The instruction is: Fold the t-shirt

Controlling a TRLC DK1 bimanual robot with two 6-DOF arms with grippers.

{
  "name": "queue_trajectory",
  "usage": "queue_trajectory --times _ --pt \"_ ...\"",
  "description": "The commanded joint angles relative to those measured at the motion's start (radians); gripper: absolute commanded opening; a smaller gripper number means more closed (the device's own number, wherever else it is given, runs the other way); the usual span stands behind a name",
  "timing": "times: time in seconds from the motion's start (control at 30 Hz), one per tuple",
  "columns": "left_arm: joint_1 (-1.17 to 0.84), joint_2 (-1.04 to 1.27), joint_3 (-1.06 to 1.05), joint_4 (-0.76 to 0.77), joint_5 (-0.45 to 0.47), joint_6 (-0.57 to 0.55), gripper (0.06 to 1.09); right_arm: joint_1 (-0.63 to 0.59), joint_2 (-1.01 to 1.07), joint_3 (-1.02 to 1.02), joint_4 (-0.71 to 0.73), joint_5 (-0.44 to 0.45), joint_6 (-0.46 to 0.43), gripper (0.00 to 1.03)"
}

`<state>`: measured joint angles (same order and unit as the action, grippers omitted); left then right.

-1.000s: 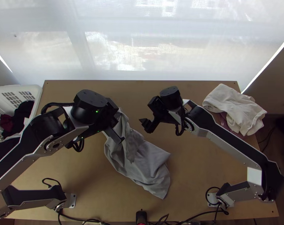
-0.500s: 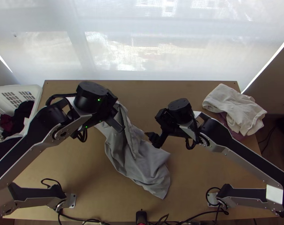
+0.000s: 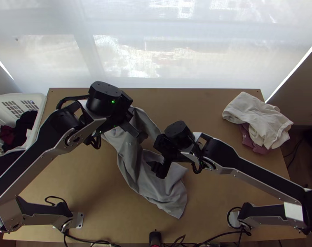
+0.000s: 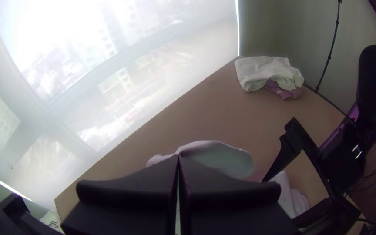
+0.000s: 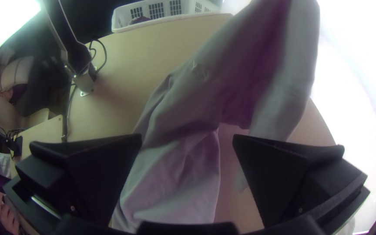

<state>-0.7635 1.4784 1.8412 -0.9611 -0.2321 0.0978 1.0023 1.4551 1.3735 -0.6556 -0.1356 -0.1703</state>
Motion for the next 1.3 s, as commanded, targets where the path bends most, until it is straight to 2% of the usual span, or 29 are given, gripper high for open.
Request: queue_trajectory --times 0.0,0.27,0.43,0.73,1.27 --pt "0.0 -0.001 0.016 -0.001 0.0 -0.003 0.09 -0.034 0.053 0.045 0.02 0.002 -0.018 0.97" --pt "0.003 -0.015 0.013 -0.016 0.0 -0.003 0.09 -0.131 0.008 0.056 0.019 0.004 -0.031 0.97" --pt "0.007 -0.024 0.0 -0.018 0.0 -0.003 0.09 -0.149 -0.038 0.055 -0.009 0.005 -0.032 0.97" --pt "0.009 -0.035 -0.011 -0.016 0.0 -0.007 0.09 -0.192 -0.088 -0.056 -0.012 0.007 -0.046 0.97" --pt "0.012 -0.044 -0.02 -0.019 0.0 -0.006 0.09 -0.134 -0.015 -0.05 0.028 0.005 -0.032 0.97"
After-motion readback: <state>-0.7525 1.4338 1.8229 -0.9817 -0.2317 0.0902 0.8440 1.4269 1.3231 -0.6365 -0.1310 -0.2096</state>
